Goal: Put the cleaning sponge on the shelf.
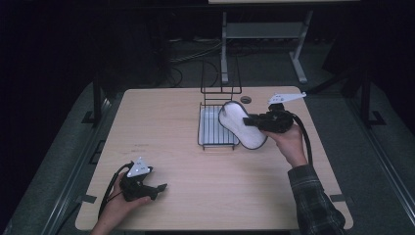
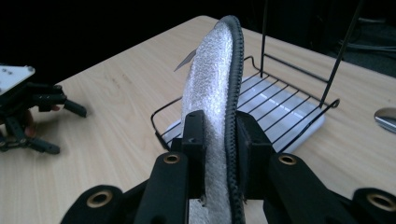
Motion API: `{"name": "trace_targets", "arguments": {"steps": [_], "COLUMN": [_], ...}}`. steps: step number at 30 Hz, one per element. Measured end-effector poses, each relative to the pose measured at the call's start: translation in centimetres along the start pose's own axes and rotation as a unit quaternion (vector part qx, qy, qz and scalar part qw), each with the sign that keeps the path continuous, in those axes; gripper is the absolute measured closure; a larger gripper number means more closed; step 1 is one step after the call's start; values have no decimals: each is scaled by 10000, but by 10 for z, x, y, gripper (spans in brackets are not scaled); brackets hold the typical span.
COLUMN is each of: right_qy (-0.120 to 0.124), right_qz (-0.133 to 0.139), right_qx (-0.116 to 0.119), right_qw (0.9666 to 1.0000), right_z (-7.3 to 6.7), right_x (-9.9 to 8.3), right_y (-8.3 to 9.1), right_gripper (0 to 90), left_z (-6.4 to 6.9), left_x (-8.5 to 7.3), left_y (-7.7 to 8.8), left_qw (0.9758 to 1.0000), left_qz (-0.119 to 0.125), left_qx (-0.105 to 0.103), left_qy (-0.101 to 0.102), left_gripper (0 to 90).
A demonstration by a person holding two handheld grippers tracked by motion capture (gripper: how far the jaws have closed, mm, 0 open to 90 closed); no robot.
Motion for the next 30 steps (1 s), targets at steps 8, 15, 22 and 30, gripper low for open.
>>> {"name": "trace_targets", "arguments": {"steps": [8,15,22,30], "right_qy": [-48,-47,-126,-249], "right_qz": [-34,-62,-88,-65], "right_qx": [15,21,22,140], "right_qw": [10000,10000,9999,9996], "right_z": [3,1,2,5], "right_x": [11,19,26,32], "right_y": [-13,-25,-39,-57], "right_gripper": [754,754,754,753], "left_z": [0,0,0,0], "left_x": [0,0,0,0], "left_y": [0,0,0,0], "left_qw": [10000,10000,10000,10000], "left_qz": [1,5,5,5], "left_qx": [1,0,0,-5], "left_qy": [1,2,3,2], "left_gripper": [129,129,129,129]}}
Point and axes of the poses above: each handheld gripper's, and its own axes: y roughly backward along the jaws, x roughly out of its top, z roughly to its right, the point moved 6 cm from there along -y, roughly forward along the jaws, and after that the axes turned 9 degrees about -x, right-handed, at the moved point
